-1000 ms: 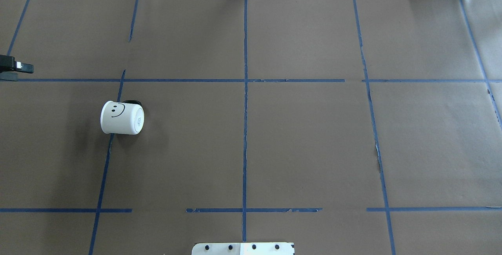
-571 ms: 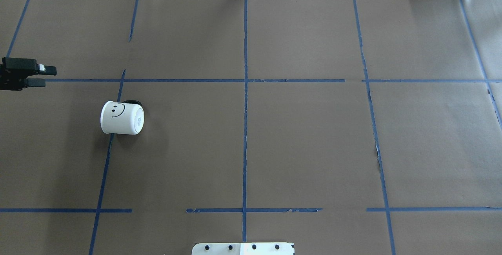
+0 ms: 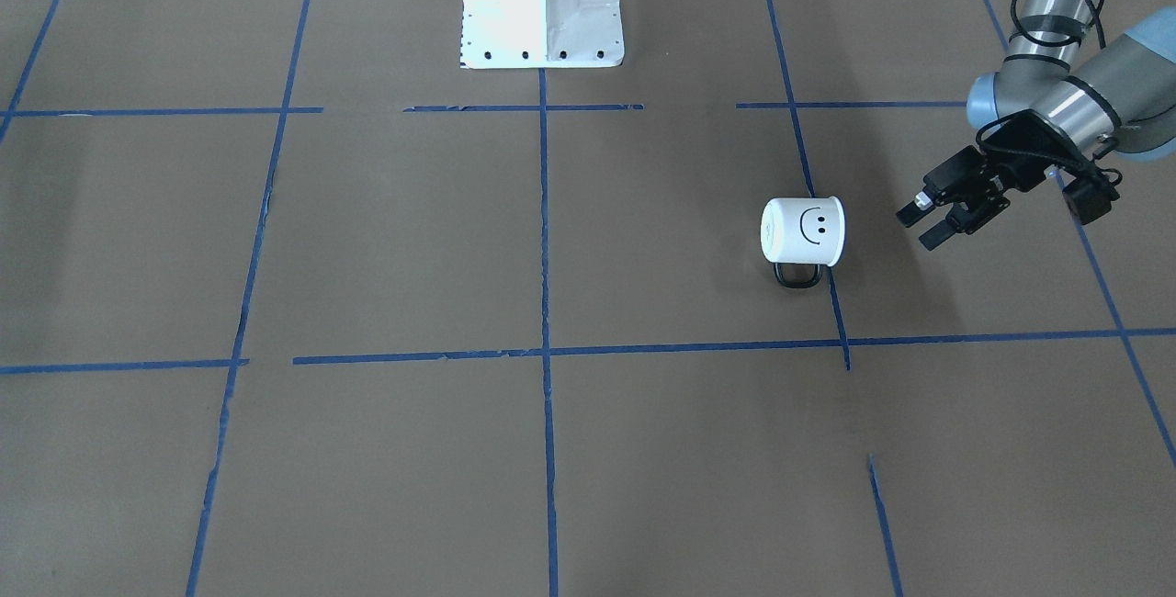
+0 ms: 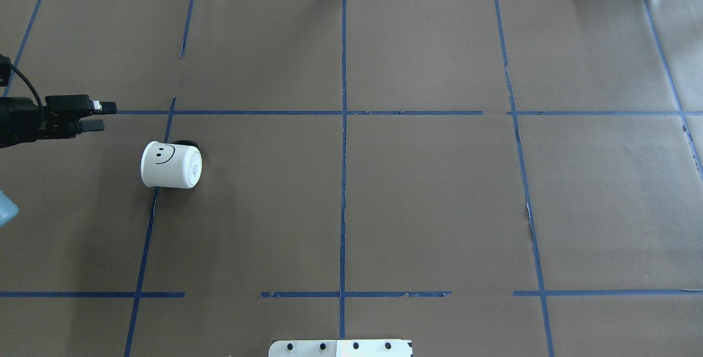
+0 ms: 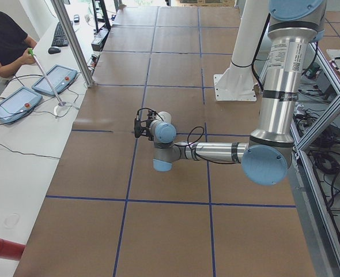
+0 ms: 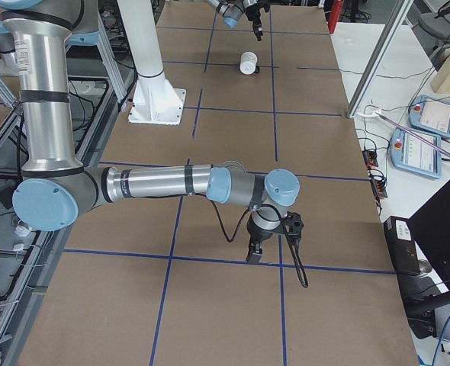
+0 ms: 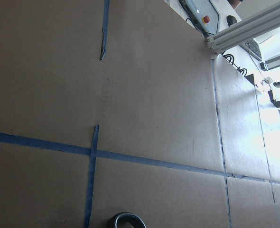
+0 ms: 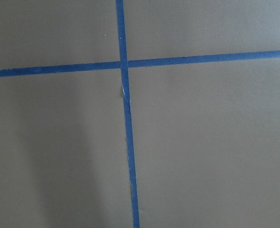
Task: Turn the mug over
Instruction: 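Move the left gripper in toward the white mug lying on its side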
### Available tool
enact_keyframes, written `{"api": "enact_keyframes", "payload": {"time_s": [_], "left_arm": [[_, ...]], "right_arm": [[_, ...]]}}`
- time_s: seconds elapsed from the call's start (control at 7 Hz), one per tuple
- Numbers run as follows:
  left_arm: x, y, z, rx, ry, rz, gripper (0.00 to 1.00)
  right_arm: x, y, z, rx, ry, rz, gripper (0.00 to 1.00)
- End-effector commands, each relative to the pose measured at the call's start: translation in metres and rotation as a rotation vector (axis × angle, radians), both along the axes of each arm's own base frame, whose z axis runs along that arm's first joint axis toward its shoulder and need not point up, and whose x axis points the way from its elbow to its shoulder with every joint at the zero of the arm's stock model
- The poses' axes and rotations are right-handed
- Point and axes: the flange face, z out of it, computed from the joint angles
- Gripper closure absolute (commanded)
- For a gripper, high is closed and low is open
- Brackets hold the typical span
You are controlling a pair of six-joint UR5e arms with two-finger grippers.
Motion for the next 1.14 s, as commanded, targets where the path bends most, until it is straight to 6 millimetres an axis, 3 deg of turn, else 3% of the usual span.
{"api": "enact_keyframes", "payload": {"time_s": [0.0, 0.43, 1.0], "left_arm": [[0.048, 0.011, -0.009, -0.014, 0.060, -0.024, 0.00], [0.071, 0.012, -0.001, -0.022, 0.041, 0.008, 0.00], [0.080, 0.030, 0.002, 0.032, 0.010, 0.145, 0.00]], "right_arm": [[0.000, 0.000, 0.000, 0.000, 0.000, 0.000, 0.00], [0.000, 0.000, 0.000, 0.000, 0.000, 0.000, 0.00], [0.000, 0.000, 0.000, 0.000, 0.000, 0.000, 0.00]]}}
